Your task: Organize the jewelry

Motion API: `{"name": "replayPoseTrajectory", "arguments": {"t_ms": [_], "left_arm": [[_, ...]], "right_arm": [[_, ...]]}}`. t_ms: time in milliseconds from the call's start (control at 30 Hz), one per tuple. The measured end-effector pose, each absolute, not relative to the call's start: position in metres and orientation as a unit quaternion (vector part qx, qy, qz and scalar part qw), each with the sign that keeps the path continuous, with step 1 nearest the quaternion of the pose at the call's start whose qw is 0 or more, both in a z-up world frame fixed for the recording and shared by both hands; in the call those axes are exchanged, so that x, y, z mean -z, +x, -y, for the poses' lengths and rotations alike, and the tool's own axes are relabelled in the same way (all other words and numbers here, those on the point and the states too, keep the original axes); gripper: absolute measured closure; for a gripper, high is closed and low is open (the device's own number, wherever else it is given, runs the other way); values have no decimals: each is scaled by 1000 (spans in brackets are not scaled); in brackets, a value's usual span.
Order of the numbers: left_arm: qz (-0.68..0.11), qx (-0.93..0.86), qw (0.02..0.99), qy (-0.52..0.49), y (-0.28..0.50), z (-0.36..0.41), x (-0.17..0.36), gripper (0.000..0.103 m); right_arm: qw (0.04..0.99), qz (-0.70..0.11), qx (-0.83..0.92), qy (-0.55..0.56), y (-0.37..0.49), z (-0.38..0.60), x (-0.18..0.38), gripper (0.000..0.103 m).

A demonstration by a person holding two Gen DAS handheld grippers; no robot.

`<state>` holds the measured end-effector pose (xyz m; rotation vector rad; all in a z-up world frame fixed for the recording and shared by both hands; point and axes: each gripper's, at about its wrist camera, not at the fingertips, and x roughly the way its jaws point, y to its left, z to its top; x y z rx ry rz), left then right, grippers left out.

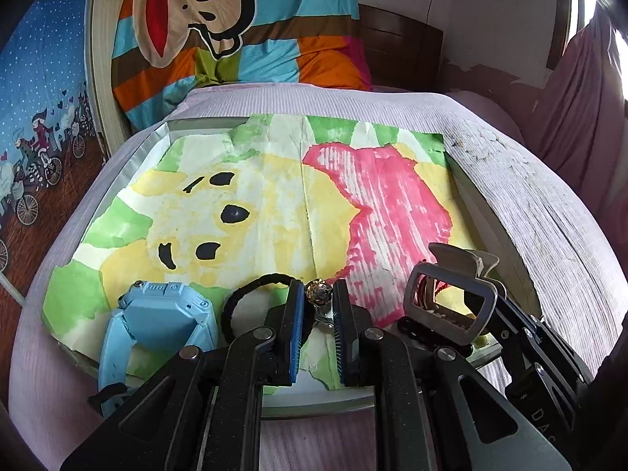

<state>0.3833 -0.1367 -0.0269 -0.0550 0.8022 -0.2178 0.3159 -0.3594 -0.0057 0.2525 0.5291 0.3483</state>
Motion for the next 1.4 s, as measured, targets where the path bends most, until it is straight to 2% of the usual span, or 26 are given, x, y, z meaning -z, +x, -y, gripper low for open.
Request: {"name": "replayPoseTrajectory", "arguments": {"t_ms": [200, 267, 367, 533, 600, 667, 800, 967, 1100, 1167, 1267, 1400], "left_arm": [[-387, 111, 915, -24, 378, 137, 26, 90], [-383, 113, 917, -26, 375, 136, 25, 84], [-371, 116, 921, -32, 368, 135, 21, 72], [-359, 115, 926, -35, 355, 135, 11, 70], [-351, 113, 929, -38, 349, 133, 6, 66], [-340, 108, 933, -43, 341, 130, 0, 56], [-328, 105, 937, -55, 326, 123, -9, 53], [-304, 89, 945, -76, 303, 109, -21, 34], [-287, 78, 951, -87, 281, 95, -32, 30], [-276, 74, 954, -87, 269, 88, -38, 22], [-254, 69, 961, -90, 249, 78, -47, 13], [-233, 66, 966, -87, 220, 69, -54, 9]], "right_arm": [[944, -263, -163, 111, 313, 357, 3, 75], [945, -264, -159, 107, 310, 357, 1, 64], [947, -266, -152, 100, 304, 360, -2, 56], [951, -257, -144, 99, 291, 366, -8, 49], [953, -248, -141, 100, 284, 369, -12, 44], [955, -239, -142, 103, 279, 370, -16, 37], [960, -222, -143, 92, 264, 368, -27, 28], [967, -200, -144, 69, 246, 363, -44, 12], [970, -186, -148, 58, 232, 361, -53, 4], [970, -182, -150, 59, 226, 360, -55, 0], [971, -177, -149, 61, 216, 359, -57, 0], [975, -164, -135, 57, 198, 357, -62, 0]]}}
